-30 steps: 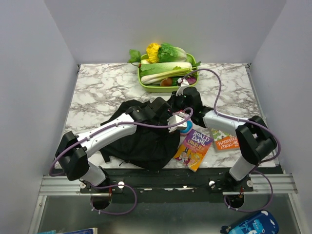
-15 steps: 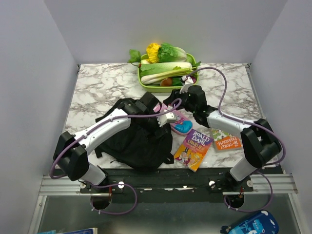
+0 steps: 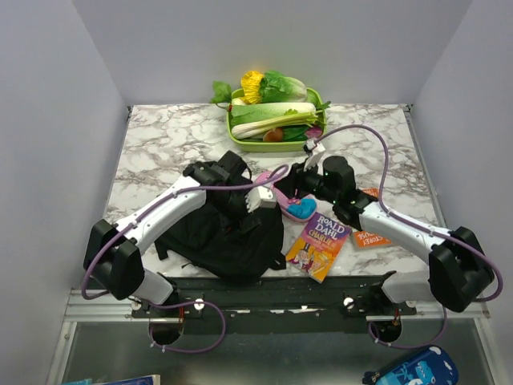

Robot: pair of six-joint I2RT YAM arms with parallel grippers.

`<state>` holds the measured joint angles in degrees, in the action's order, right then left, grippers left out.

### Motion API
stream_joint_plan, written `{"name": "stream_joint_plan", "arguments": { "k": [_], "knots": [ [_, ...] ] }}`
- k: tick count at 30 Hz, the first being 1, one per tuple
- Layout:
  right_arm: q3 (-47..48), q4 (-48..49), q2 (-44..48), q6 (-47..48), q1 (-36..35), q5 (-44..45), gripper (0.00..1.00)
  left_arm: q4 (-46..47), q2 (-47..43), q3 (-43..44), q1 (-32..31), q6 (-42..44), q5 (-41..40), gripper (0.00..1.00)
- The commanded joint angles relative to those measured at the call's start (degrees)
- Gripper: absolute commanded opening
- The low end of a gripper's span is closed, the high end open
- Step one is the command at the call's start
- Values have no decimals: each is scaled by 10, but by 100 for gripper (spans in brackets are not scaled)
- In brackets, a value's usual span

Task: Pack the student bag
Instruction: Unzip the student bag at the center of the board.

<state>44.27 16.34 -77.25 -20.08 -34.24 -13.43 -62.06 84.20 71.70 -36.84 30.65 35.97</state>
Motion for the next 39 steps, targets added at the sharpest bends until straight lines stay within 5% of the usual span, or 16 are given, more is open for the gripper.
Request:
{"name": "stream_joint_plan", "arguments": {
  "k": [1,11,27,31,32,35,38,39],
  "knots": [
    [-5,-64,32,69,-76,-27,45,11,-57,-82,-27,36,-37,91],
    [-141,-55,141,95,-149,18,36,54,-122,-190,-31,68,-109,99],
    [-125,-73,72,80,-167,13,23,200,-132,-310,-87,52,-190,98],
    [-130,-96,54,67,-172,21,20,215,-131,-311,-87,55,-173,67],
    [-131,-98,50,66,-172,22,20,221,-131,-302,-85,48,-175,53],
    [-135,-98,39,63,-173,24,19,216,-136,-270,-64,24,-155,34],
    [-137,-93,23,58,-174,26,18,188,-142,-229,-18,20,-105,1],
    [-135,-92,18,57,-173,30,17,180,-141,-219,5,23,-92,0]
  ]
}}
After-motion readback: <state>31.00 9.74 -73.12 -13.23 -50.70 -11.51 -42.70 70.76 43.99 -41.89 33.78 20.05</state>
